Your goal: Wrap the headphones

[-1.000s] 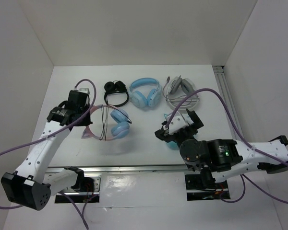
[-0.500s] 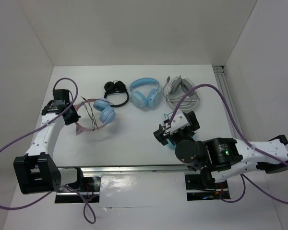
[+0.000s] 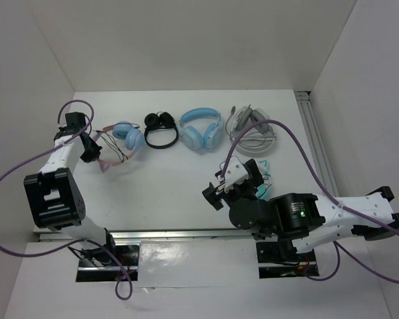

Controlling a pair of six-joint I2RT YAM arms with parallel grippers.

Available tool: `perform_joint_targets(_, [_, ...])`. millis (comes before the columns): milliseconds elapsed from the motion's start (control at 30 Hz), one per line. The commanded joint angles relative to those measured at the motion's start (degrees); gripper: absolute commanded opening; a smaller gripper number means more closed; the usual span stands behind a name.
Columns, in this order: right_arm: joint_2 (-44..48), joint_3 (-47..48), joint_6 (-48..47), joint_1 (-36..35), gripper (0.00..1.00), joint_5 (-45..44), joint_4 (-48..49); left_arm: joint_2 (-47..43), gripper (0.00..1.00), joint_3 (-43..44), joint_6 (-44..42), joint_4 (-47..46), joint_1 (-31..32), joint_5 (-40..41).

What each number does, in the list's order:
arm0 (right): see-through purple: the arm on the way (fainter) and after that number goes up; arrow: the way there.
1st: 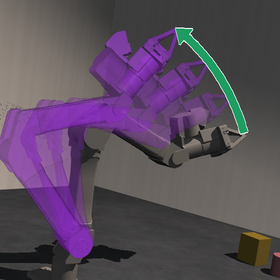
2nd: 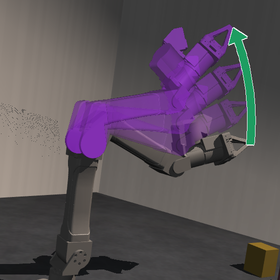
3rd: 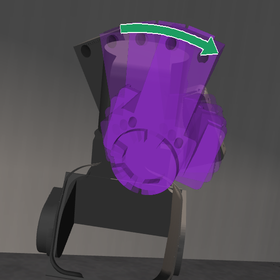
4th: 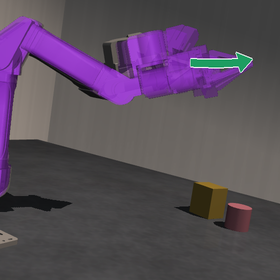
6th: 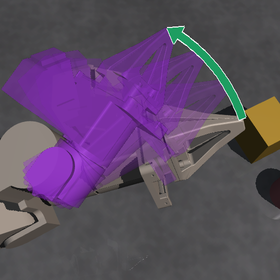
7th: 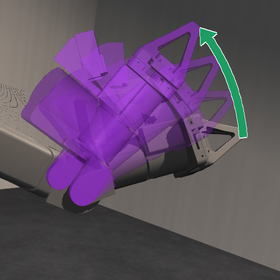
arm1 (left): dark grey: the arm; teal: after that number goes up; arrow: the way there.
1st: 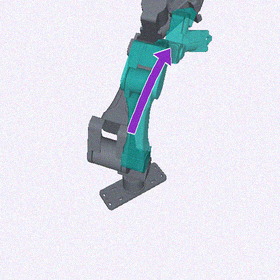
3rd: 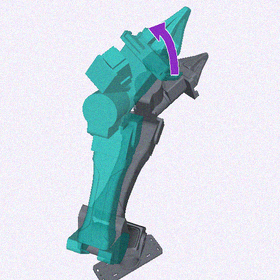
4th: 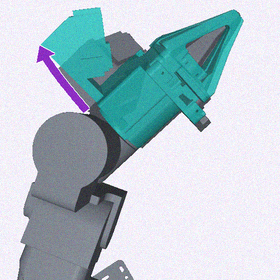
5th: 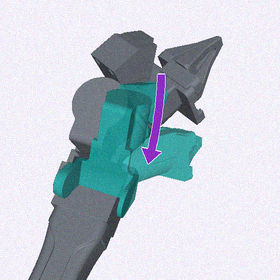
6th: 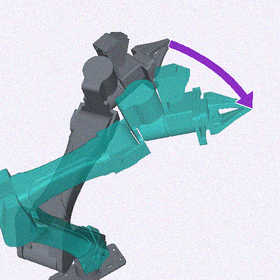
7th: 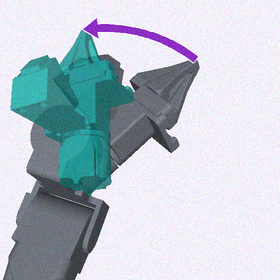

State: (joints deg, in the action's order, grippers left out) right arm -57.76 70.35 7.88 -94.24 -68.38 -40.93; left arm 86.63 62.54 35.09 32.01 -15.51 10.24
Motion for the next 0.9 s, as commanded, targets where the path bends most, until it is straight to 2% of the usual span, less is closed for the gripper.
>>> perform_joint_targets(0, [-0.2,-0.5,4.8,-0.4,1.0,2.0,-1.1,6.2,0.0,8.0,4.1,-6.7,-1.5,2.1])
perform_joint_targets(133, [0.4,-3.6,4.8,-0.4,1.0,3.1,1.1,16.8,0.0,15.7,4.9,-7.3,-4.0,-0.6])
perform_joint_targets(367, [0.4,-4.8,7.0,-0.9,1.0,4.2,1.7,27.9,0.0,26.5,4.8,-7.6,-4.7,-0.6])
perform_joint_targets(400, [0.4,-5.3,7.0,-0.9,1.0,3.6,1.7,29.6,0.0,26.5,4.0,-8.6,-4.7,-2.6])
perform_joint_targets(533, [0.9,-7.0,7.0,-0.9,1.0,3.6,6.5,30.4,0.21,27.1,3.4,-10.9,-4.7,-6.0])
perform_joint_targets(567, [0.9,-7.5,6.1,-0.9,1.0,3.6,7.2,30.4,0.33,26.5,3.4,-10.9,-4.7,-6.0])
perform_joint_targets(600, [0.9,-7.5,6.1,-0.9,1.0,3.6,7.2,29.8,0.6,25.9,2.6,-11.8,-4.7,-7.9])
perform_joint_targets(667, [0.3,-7.0,6.1,-0.9,1.0,4.3,7.7,28.5,0.67,25.9,3.3,-11.3,-4.7,-8.6])
perform_joint_targets(700, [-0.3,-7.0,6.1,-0.9,1.0,4.3,7.7,27.7,0.79,24.1,4.4,-11.3,-4.7,-9.1])
perform_joint_targets(733, [-0.3,-6.4,6.1,-0.9,1.0,5.1,7.7,26.5,0.97,23.1,4.4,-12.1,-4.7,-9.1])
perform_joint_targets(767, [-0.3,-6.4,6.7,-0.9,1.0,5.6,7.7,25.0,1.0,21.8,5.2,-12.7,-5.2,-9.1])
perform_joint_targets(867, [-0.3,-5.8,7.9,-1.5,1.0,7.7,7.7,18.4,1.0,18.3,7.6,-12.7,-5.8,-8.5])
